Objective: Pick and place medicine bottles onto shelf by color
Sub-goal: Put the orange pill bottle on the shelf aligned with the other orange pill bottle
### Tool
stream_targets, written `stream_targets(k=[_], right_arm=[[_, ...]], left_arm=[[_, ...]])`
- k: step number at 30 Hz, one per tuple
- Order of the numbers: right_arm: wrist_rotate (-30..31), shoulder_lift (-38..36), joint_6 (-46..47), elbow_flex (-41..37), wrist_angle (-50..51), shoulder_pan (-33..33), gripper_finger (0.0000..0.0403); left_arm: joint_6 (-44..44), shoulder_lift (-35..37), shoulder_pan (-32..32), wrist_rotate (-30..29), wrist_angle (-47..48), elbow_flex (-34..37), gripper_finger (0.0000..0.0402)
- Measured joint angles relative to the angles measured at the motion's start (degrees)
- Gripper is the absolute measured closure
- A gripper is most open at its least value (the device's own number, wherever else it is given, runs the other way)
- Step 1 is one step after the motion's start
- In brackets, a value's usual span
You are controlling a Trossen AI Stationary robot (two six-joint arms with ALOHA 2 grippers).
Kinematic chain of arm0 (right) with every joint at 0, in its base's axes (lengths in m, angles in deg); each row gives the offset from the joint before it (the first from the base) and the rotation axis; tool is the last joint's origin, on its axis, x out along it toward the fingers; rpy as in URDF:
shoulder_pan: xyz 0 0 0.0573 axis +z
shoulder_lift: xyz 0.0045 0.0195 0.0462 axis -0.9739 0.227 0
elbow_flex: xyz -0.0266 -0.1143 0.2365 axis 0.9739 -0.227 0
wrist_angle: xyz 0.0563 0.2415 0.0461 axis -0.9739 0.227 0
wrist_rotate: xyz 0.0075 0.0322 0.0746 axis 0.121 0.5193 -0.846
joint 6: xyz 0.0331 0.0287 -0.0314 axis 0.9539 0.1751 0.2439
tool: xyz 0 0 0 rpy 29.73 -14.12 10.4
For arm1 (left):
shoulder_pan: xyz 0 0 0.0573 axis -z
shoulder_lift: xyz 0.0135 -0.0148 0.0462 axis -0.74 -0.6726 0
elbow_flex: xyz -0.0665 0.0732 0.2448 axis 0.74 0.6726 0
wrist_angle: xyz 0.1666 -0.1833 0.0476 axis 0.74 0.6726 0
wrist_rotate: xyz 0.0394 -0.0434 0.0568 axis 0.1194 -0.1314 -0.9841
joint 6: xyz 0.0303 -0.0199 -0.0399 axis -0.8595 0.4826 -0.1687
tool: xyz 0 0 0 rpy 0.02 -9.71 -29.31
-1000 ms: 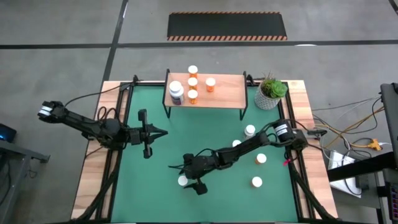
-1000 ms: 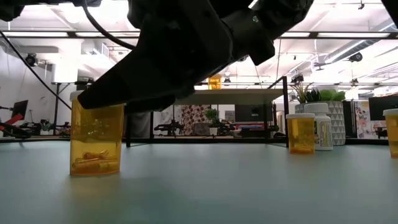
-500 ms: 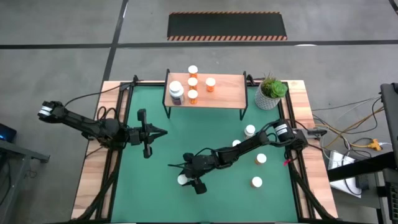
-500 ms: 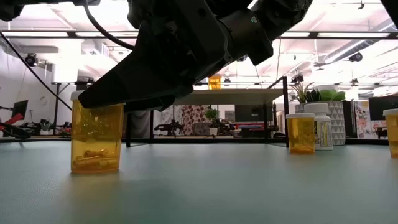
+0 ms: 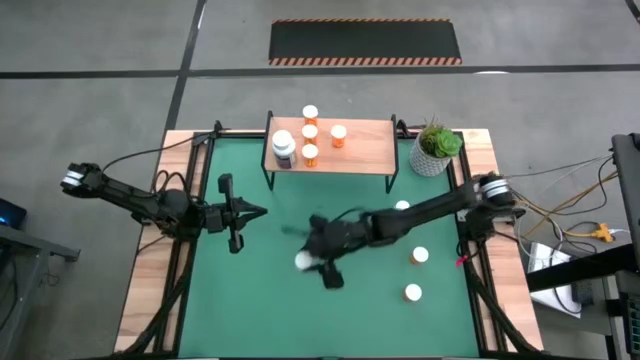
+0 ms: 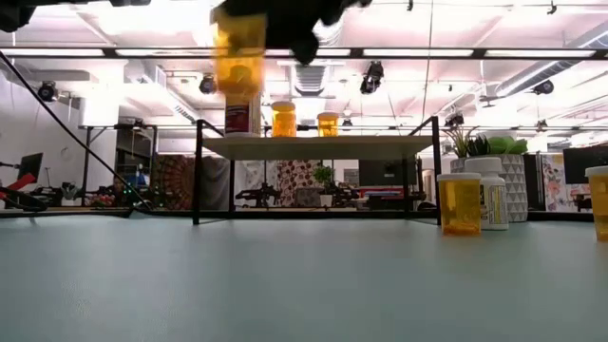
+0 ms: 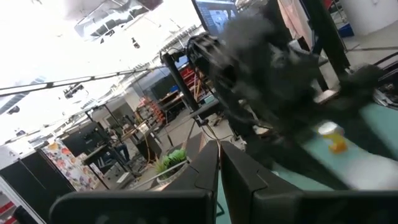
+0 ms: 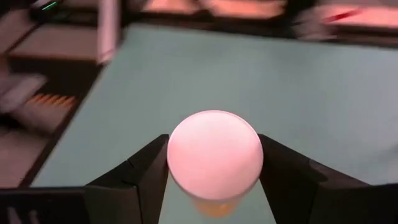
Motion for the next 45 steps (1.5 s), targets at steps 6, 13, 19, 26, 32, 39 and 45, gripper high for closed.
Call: stream_targets(k=[6,13,19,26,32,39,45], right_arm=[[13.49,-12.11,4.00,0.00,8.83,-5.98,0.0195],[16.59,-19.42,6.46,0.11,9.05,-19.26,0.0195],[15.97,-18.35,4.45,2.90,9.24,-31.98,0.0195],[5.49,-14.14,2.40,4.17,9.76,-44.11,0.0195],[-5.65,-12.42,-2.96,4.01,11.22,-50.62,0.0195],[-5.81,-11.95,-7.78,3.39,13.52,-51.84,0.0195],[-5.57,-11.94,-7.82,0.40,12.54,-51.16,0.0195]], left_arm=[[-1.47,0.09,-0.01,-0.02,-0.02,0.00,0.0402],[-4.20,0.09,-0.01,-1.11,-0.02,0.00,0.0402],[-8.82,0.25,-0.05,-4.51,-0.13,-0.07,0.0402],[-13.13,1.58,-0.07,-5.20,-0.16,-0.09,0.0402],[-13.69,2.51,-0.07,-6.80,-0.18,-0.09,0.0402],[-13.69,2.65,-0.07,-7.61,-0.07,-0.09,0.0402],[-13.62,2.62,-0.07,-7.61,-0.07,-0.09,0.0402]])
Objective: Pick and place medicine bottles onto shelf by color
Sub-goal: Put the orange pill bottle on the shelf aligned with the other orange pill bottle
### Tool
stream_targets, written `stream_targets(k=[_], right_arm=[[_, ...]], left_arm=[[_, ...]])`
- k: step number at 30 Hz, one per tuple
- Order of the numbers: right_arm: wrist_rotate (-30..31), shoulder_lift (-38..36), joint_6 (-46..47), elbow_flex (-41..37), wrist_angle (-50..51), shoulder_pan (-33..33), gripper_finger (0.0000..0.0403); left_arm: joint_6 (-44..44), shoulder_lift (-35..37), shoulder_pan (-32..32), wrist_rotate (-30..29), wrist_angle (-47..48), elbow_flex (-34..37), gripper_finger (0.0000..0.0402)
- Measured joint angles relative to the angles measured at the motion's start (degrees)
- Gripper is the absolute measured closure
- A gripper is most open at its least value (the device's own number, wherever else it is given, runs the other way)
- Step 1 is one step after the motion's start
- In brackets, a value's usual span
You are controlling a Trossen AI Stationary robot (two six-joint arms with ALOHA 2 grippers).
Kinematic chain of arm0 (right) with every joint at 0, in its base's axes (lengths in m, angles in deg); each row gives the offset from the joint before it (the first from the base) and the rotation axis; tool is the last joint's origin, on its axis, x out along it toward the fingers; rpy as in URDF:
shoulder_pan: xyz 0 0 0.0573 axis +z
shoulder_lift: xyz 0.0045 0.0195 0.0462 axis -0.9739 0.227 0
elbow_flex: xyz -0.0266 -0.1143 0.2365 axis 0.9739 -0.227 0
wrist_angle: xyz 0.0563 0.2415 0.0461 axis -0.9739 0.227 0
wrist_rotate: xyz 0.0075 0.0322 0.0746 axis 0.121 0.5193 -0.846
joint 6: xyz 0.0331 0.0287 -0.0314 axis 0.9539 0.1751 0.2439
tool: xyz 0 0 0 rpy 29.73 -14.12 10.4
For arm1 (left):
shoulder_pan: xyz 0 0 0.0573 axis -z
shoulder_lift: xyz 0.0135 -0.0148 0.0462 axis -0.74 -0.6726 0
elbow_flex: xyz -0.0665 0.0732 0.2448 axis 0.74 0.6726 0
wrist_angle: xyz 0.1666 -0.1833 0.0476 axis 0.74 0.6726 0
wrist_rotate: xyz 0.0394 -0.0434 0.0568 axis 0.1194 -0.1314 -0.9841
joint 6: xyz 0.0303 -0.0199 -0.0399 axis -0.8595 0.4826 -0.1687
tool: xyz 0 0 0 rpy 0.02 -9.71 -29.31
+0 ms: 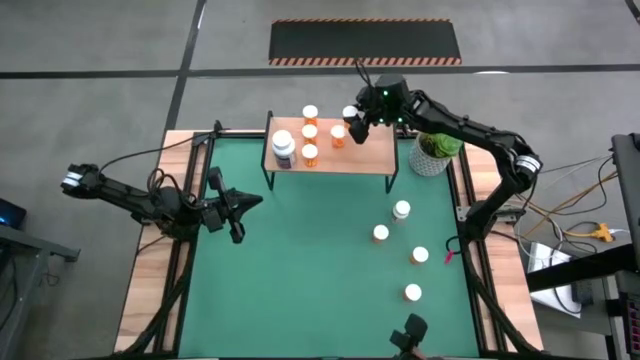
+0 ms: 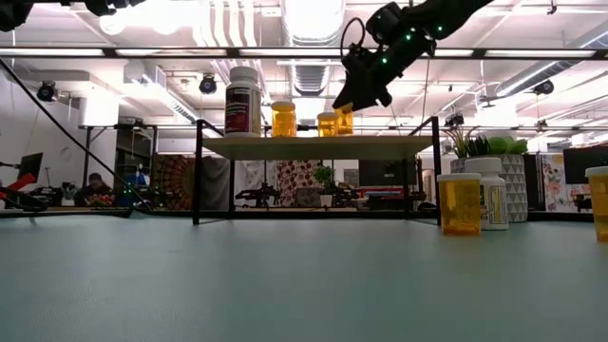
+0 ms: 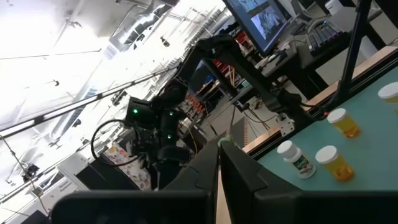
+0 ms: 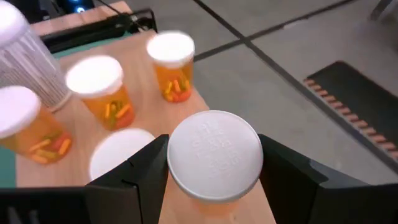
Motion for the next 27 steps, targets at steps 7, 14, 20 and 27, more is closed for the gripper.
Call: stream_targets(k=[7,14,20,27], right_arm=[[5.01,0.00,1.64,-2.79,-1.64,-0.11,0.0195],[5.01,0.01,3.15,-4.50,-3.31,-0.02,0.0195],[4.48,0.04,3.79,-4.63,-3.28,0.10,0.0195],[4.44,0.04,4.35,-4.79,-2.72,0.11,0.0175]], left_arm=[[0.32,-0.04,0.00,0.00,0.00,0.02,0.0402],[0.35,-0.10,0.00,0.02,0.02,0.02,0.0402],[0.34,-0.20,0.00,0.02,0.00,0.02,0.0402],[0.34,-0.30,0.00,0.03,0.00,0.02,0.0402]])
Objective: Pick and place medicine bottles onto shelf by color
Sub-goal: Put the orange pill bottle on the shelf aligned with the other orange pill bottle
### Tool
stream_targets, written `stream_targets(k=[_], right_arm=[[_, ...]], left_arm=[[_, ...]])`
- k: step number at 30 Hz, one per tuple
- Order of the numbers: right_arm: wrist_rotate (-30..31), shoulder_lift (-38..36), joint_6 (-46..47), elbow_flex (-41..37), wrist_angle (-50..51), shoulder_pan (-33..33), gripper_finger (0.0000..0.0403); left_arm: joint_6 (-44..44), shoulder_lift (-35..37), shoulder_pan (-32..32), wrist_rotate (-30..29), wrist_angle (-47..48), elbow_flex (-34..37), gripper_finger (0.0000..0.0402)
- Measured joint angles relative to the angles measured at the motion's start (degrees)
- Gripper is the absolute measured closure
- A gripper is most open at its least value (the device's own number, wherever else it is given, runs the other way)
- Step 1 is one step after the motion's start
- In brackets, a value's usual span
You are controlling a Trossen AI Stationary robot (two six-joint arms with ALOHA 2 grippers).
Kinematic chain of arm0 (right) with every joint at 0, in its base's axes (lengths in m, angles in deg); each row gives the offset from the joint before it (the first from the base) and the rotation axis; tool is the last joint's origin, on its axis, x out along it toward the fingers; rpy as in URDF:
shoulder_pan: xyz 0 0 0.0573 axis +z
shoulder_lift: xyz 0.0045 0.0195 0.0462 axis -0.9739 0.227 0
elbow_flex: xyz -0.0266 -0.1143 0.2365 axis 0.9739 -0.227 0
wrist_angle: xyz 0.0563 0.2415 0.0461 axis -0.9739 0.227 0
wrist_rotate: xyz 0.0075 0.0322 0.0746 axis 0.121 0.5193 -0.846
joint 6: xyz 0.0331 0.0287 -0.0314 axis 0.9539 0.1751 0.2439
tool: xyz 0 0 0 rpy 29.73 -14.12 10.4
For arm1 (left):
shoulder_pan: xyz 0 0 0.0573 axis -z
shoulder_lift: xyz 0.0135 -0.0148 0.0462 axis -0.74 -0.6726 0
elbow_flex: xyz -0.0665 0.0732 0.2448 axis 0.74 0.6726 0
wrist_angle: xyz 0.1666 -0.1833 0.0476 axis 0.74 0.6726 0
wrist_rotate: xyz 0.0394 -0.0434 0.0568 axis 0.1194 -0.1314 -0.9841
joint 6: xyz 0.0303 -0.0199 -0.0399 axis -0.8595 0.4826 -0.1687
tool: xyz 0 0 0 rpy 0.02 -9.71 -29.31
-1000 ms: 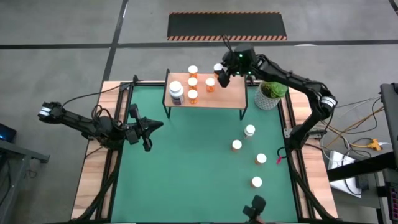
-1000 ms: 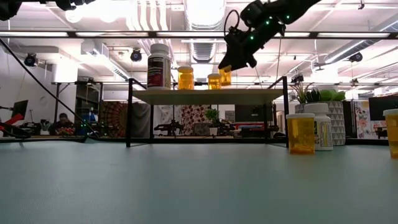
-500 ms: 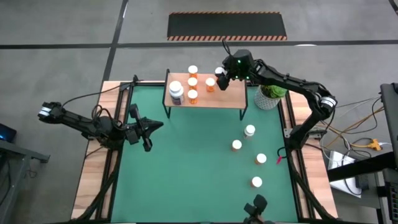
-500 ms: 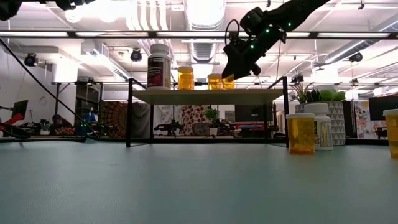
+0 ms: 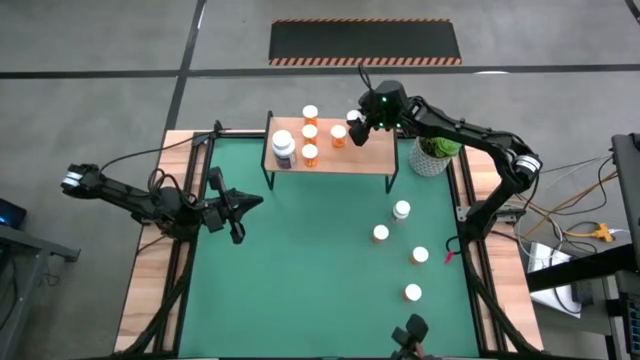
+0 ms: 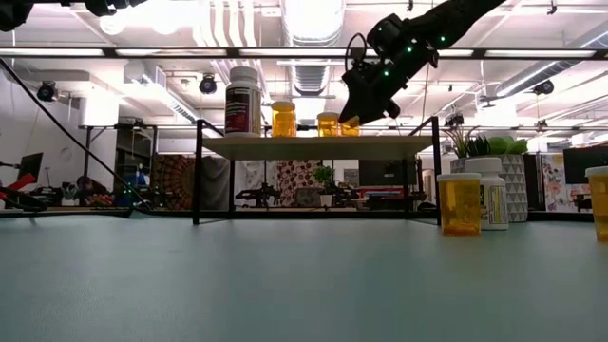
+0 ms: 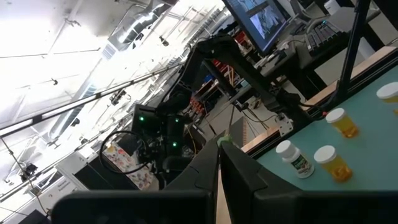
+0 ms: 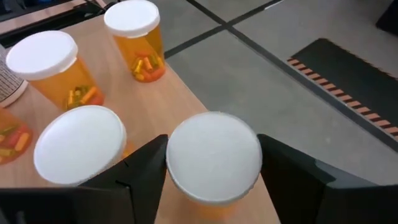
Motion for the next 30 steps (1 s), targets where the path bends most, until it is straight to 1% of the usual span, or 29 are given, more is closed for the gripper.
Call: stream_targets(k=[5,8,12,16,20,22,26,28,30], right_arm=[[-0.02,0.02,0.58,-0.07,-0.06,0.13,0.0142],[-0.02,0.00,0.70,-0.05,0.05,0.13,0.0130],[-0.02,-0.40,1.21,2.44,3.53,0.13,0.0125],[0.07,-1.07,0.88,7.02,9.96,0.13,0.0130],[0.15,-1.07,0.32,11.63,18.46,0.13,0.0148],[1.60,-1.07,-0.09,13.20,21.94,0.11,0.0164],[9.47,-0.95,-0.39,13.33,26.98,0.11,0.0211],[10.75,-0.90,-0.34,12.80,28.00,0.05,0.0238],[10.73,-0.90,-0.26,12.12,28.11,0.08,0.0265]], left_arm=[[0.02,0.00,0.00,0.01,-0.02,0.00,0.0402],[0.02,-0.04,0.00,0.01,-0.01,0.00,0.0402],[0.02,-0.09,0.01,0.04,-0.04,0.00,0.0402],[0.02,-0.08,0.00,0.04,-0.04,0.00,0.0402],[0.02,-0.09,0.00,0.04,-0.04,0.00,0.0402],[0.00,-0.09,0.00,0.04,0.00,0.00,0.0402],[0.01,-0.09,0.00,0.06,-0.03,0.00,0.0402],[0.02,-0.09,0.00,0.06,-0.04,0.00,0.0402],[0.02,-0.16,0.00,0.06,-0.04,0.00,0.0402]])
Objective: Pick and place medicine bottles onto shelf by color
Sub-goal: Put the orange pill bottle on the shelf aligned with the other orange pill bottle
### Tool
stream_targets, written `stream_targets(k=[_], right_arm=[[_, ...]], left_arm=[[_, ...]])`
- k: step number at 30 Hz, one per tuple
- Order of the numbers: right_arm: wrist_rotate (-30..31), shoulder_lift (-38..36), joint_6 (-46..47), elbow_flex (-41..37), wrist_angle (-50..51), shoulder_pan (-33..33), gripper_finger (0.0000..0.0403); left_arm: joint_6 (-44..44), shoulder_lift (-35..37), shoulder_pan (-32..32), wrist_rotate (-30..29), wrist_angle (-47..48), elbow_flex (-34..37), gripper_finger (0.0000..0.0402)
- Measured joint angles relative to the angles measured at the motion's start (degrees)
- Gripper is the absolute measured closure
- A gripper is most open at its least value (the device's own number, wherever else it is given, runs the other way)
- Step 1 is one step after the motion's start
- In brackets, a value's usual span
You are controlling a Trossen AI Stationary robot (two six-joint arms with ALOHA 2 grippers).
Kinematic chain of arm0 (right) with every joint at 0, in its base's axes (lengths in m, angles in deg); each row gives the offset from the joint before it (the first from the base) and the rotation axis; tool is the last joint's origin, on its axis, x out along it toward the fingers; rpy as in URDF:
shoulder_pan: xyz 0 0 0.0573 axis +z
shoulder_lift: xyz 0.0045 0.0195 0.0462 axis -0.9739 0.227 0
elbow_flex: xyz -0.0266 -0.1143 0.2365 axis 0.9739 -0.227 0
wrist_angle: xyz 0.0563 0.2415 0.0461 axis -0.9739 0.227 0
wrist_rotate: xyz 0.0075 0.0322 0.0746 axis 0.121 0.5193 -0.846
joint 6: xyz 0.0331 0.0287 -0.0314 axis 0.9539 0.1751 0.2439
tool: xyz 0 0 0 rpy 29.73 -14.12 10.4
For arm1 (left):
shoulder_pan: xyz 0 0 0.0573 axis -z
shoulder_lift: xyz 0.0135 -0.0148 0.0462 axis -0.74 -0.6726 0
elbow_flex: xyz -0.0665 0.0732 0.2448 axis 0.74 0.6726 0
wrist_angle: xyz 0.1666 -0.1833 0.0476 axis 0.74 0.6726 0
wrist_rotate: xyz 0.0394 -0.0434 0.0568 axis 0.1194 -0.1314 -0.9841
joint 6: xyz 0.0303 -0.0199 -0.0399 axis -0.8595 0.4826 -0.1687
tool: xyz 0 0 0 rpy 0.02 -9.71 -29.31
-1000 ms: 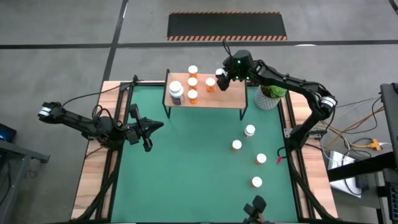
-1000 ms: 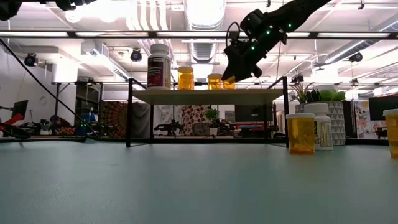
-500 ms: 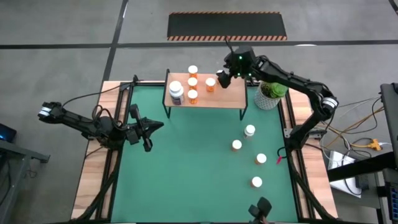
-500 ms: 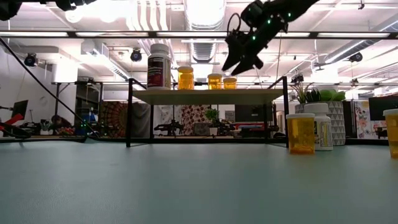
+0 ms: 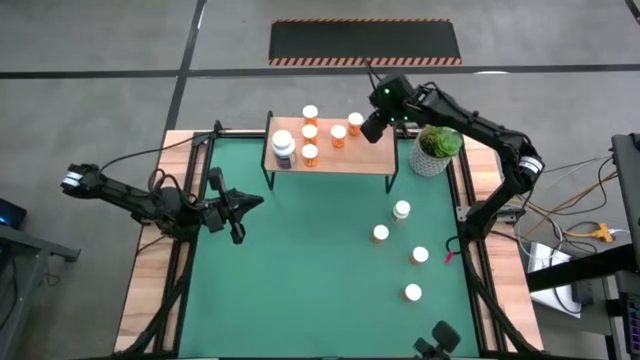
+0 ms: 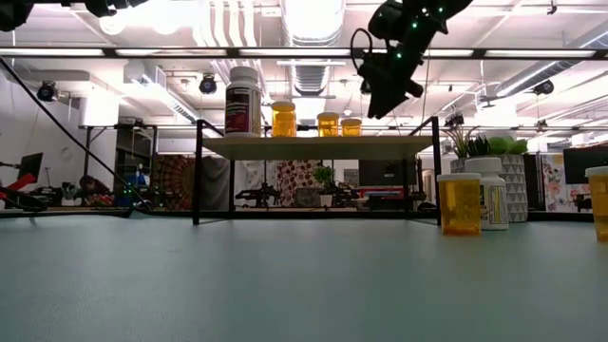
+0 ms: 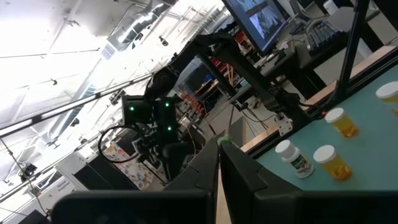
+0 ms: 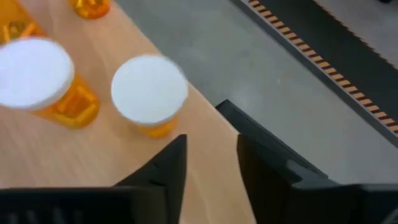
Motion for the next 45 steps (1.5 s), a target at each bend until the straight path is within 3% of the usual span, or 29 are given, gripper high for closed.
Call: stream_targets(k=[9,13,20,26,33,45], right_arm=[[-0.32,0.00,0.09,-5.16,-5.63,0.05,0.0365],[-4.56,0.00,0.63,-7.50,-11.00,0.29,0.0389],[-5.09,0.00,1.08,-10.88,-20.85,0.70,0.0394],[-5.27,0.00,1.06,-11.11,-18.65,0.83,0.0394],[-6.93,1.96,1.41,-11.74,-25.43,0.95,0.0394],[-7.68,3.50,1.97,-11.12,-26.68,1.19,0.0394]], left_arm=[[-0.02,-0.21,0.00,0.02,0.00,0.02,0.0402],[-0.04,-0.24,0.00,0.02,-0.02,0.02,0.0402],[-0.04,-0.21,0.02,0.02,-0.20,0.02,0.0402],[-0.04,-0.21,0.00,0.02,-0.16,0.02,0.0402],[-0.21,-0.21,0.01,0.02,-0.14,0.02,0.0402],[-0.34,-0.32,0.02,0.02,-0.04,0.02,0.0402]])
